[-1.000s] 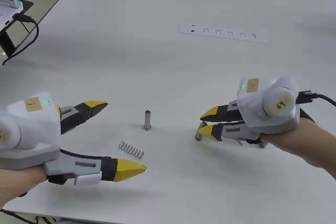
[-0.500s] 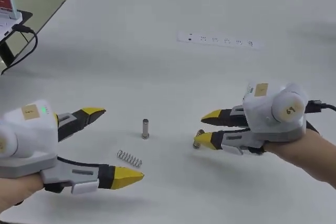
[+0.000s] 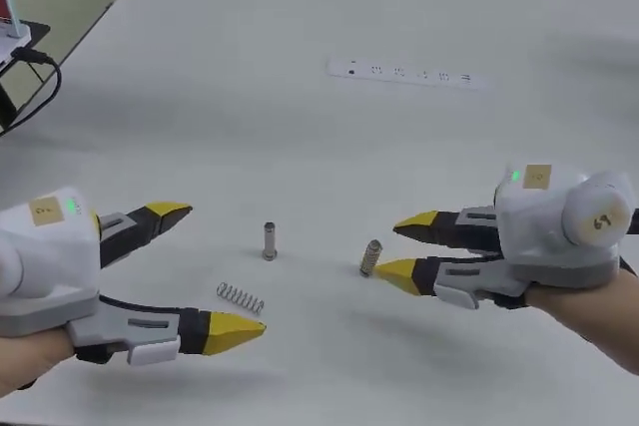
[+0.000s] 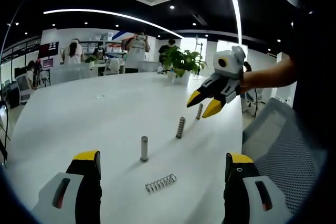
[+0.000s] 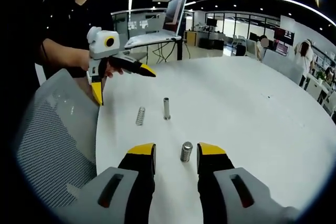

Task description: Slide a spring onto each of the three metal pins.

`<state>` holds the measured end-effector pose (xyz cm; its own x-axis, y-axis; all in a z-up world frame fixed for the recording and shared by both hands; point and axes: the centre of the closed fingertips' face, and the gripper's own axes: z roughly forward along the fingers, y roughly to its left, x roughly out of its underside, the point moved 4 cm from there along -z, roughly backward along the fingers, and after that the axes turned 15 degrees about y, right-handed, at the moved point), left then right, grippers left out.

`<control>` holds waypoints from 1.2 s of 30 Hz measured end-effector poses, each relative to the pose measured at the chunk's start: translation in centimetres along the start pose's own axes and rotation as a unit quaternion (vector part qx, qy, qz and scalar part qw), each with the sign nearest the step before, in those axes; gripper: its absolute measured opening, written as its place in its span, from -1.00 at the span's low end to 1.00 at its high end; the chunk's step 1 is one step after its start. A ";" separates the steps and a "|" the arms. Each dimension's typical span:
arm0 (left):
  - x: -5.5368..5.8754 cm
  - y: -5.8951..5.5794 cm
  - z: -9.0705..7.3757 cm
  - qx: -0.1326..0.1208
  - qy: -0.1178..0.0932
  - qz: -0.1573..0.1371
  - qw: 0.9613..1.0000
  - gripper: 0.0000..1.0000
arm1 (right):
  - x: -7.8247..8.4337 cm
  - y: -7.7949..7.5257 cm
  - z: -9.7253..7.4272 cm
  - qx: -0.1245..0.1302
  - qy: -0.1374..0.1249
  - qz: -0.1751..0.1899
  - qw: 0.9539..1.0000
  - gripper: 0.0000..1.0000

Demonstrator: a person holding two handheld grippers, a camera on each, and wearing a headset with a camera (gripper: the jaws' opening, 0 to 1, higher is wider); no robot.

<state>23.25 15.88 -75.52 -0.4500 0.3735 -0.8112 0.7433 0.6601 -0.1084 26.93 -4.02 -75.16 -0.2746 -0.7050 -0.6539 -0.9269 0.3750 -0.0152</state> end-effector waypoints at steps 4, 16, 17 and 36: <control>0.1 -0.3 0.1 0.005 0.001 0.001 1.000 0.94 | 0.2 0.4 -0.3 -0.001 -0.006 0.014 1.000 -0.41; 0.3 0.0 -0.3 0.002 0.001 0.000 1.000 0.94 | 1.6 1.5 -0.1 -0.016 0.007 0.021 1.000 -0.49; 0.3 0.0 -0.3 0.003 0.000 -0.002 1.000 0.94 | 1.7 1.6 0.0 -0.018 0.010 0.020 1.000 -0.49; 0.2 0.3 -0.7 0.002 0.003 0.001 1.000 0.93 | -2.7 3.1 2.8 -0.060 0.014 -0.047 0.997 -0.55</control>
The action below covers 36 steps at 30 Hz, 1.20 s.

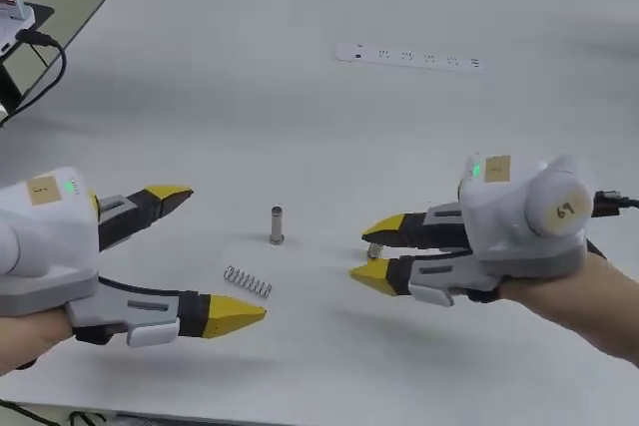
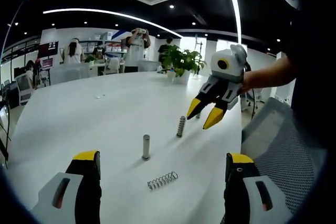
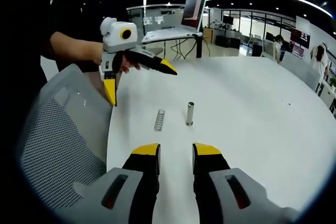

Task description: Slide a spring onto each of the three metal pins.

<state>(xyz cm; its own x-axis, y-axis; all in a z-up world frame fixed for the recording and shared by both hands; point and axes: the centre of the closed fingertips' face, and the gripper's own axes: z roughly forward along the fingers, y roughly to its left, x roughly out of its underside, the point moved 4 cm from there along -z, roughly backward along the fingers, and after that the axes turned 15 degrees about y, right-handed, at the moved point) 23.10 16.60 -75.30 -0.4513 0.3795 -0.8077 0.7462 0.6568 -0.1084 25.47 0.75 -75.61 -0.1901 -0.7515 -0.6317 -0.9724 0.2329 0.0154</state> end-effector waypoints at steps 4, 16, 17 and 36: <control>0.0 0.1 -0.1 -0.001 -0.001 0.000 1.000 0.93 | -0.8 0.0 0.8 -0.006 0.002 -0.014 1.000 -0.56; 0.0 0.4 -0.3 -0.003 0.000 -0.002 1.000 0.92 | -2.4 0.5 3.3 -0.028 0.008 -0.028 0.999 -0.59; 0.0 0.5 -0.3 -0.004 0.000 -0.003 1.000 0.92 | -2.6 0.6 3.5 -0.030 0.008 -0.029 0.999 -0.59; 0.2 0.8 -0.4 -0.006 0.002 -0.004 1.000 0.91 | -4.0 3.0 8.4 -0.065 0.036 -0.048 0.996 -0.61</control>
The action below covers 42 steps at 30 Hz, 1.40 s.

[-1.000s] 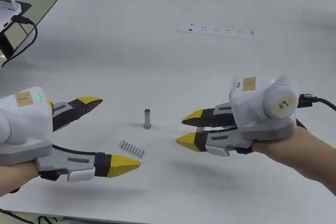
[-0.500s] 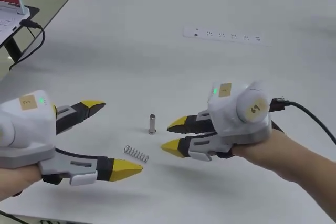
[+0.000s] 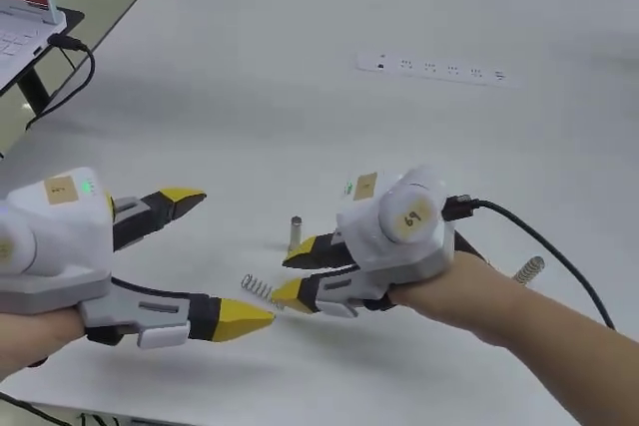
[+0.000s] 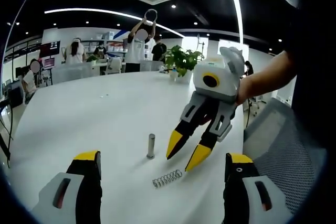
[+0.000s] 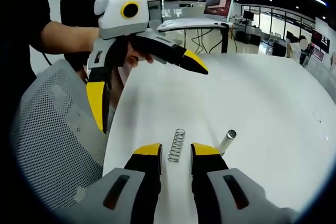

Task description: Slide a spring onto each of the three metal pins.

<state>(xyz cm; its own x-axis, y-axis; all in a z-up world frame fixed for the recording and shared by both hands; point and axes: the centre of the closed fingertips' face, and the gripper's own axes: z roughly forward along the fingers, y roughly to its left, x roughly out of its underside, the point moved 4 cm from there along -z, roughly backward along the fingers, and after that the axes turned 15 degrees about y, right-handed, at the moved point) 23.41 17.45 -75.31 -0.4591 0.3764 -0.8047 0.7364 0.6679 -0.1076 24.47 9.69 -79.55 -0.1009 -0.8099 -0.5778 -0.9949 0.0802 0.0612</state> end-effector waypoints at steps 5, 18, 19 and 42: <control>0.2 0.0 0.0 -0.001 0.001 -0.001 1.000 0.90 | 0.2 -0.3 1.0 0.011 0.014 0.005 1.000 -0.66; 0.4 -0.1 -0.1 -0.003 0.000 -0.006 1.000 0.88 | 0.6 0.4 2.8 0.006 0.035 0.007 0.999 -0.66; 0.4 -0.1 -0.1 -0.003 0.001 -0.006 1.000 0.89 | 0.7 0.4 2.9 0.006 0.036 0.009 0.999 -0.66; 0.2 -0.3 0.2 0.003 0.003 -0.001 1.000 0.88 | 0.4 -0.2 0.7 0.031 0.031 -0.016 0.999 -0.85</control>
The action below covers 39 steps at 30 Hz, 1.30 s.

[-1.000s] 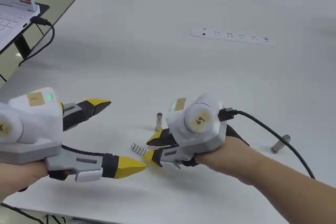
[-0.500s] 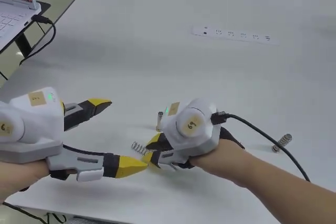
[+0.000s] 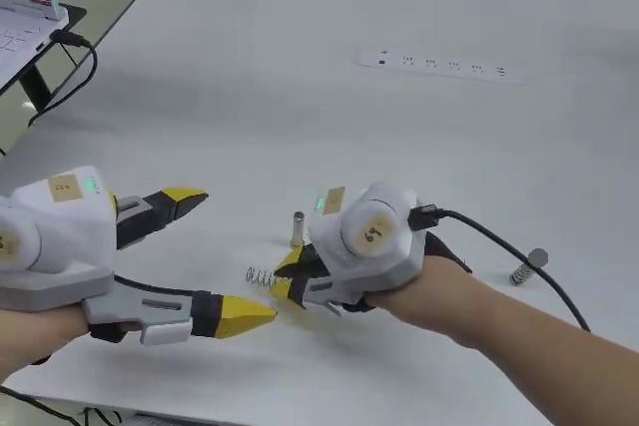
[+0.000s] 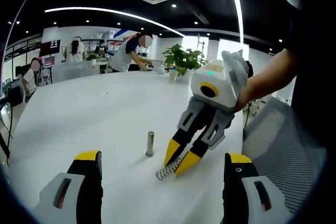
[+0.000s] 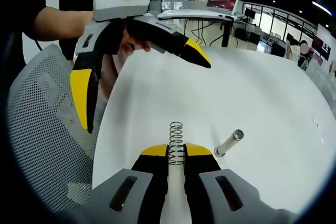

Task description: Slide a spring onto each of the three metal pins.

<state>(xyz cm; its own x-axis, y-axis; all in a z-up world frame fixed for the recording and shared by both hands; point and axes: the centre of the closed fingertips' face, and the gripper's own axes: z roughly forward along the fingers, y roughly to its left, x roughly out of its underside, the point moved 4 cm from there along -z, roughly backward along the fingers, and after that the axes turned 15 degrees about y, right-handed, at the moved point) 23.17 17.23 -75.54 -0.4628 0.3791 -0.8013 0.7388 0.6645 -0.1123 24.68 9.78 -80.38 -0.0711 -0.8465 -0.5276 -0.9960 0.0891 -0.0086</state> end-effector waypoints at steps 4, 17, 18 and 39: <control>-0.2 -0.2 0.2 0.004 -0.001 0.004 1.000 0.87 | 0.0 -0.2 -1.2 0.005 -0.008 0.004 1.000 -0.85; -0.1 -1.0 0.6 0.021 0.008 0.006 1.000 0.69 | 1.4 -0.1 -4.6 0.022 -0.006 -0.019 1.000 -0.85; 0.0 -1.2 0.6 0.025 0.011 0.004 1.000 0.64 | 1.5 -0.2 -4.7 0.022 -0.006 -0.018 1.000 -0.85; -0.8 -4.4 2.4 0.102 0.031 0.024 0.994 -0.09 | 3.0 1.0 -6.8 0.026 -0.005 -0.035 0.999 -0.85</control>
<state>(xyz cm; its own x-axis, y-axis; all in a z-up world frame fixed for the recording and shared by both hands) 21.46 12.42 -75.82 -0.4498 0.4497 -0.7716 0.8412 0.5037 -0.1968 23.14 3.75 -76.14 -0.0015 -0.8458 -0.5336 -0.9943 0.0581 -0.0892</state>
